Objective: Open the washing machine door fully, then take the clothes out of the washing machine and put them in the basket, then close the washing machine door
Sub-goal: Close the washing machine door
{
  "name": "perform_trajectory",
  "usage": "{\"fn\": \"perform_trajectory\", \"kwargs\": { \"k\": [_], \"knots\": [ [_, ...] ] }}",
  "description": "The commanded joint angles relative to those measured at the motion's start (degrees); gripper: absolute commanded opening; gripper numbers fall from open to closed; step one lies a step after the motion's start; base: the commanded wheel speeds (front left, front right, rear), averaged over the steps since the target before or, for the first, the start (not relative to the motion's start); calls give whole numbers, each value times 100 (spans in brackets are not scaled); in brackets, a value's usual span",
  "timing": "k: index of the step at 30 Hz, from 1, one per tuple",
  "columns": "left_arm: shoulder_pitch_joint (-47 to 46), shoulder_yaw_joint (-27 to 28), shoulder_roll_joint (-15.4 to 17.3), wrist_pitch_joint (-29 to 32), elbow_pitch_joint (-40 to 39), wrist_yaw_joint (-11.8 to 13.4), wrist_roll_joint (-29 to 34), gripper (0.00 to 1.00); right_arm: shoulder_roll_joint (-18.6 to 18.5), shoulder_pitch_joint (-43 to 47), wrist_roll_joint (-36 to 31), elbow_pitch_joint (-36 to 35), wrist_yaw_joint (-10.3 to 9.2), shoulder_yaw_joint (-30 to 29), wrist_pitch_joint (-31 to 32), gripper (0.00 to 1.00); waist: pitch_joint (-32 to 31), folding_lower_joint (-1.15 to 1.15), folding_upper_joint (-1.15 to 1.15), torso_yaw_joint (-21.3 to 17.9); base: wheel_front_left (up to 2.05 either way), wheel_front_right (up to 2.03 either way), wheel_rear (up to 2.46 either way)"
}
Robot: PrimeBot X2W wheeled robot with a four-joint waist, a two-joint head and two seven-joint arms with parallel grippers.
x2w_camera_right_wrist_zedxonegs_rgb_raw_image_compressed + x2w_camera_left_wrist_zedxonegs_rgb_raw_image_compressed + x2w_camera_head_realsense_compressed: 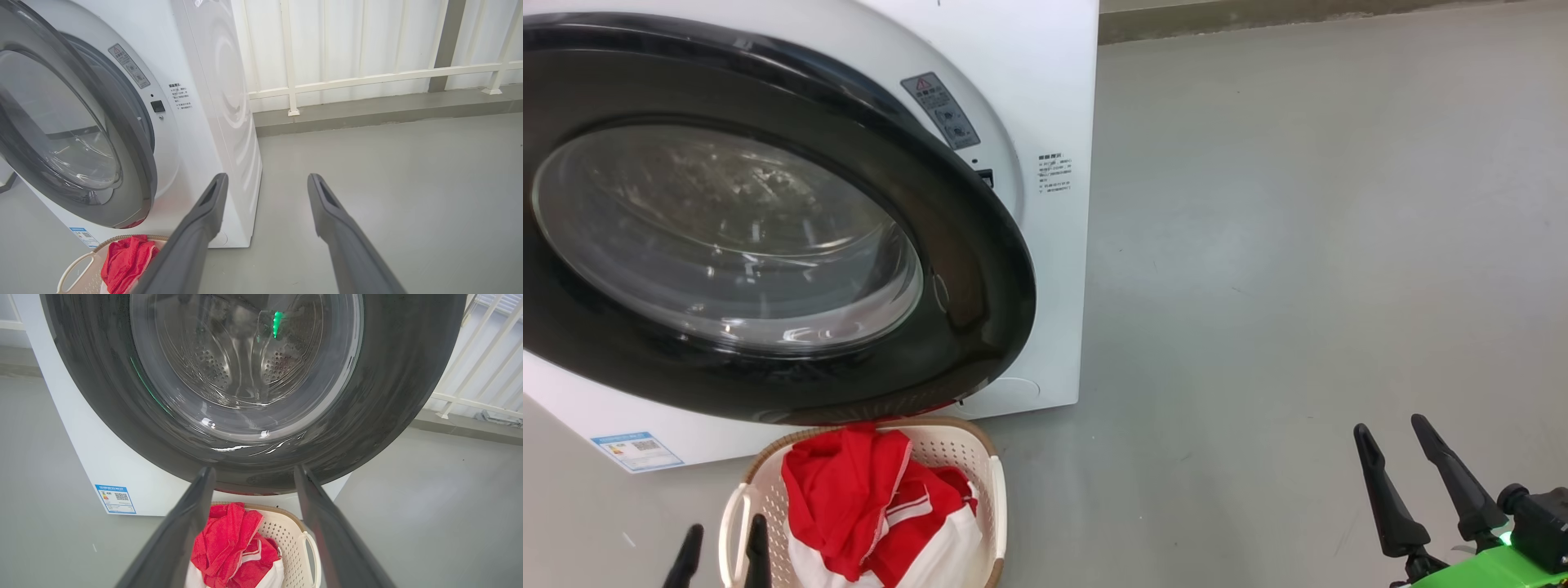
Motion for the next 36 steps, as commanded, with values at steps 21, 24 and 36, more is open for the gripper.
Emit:
{"fn": "perform_trajectory", "kwargs": {
  "k": [21,24,36],
  "knots": [
    [137,403,-124,-70,-469,-32,472,100,-114,-25,-47,-141,36,41,-37,100,-71,0,0,46,0,0,0],
    [143,408,-125,-70,-486,-32,468,100,-117,-26,-50,-147,36,47,-37,100,-79,0,0,58,0,0,0],
    [177,407,-125,-70,-546,-32,449,100,-126,-27,-53,-146,36,78,-37,100,-91,0,0,57,0,0,0]
  ]
}}
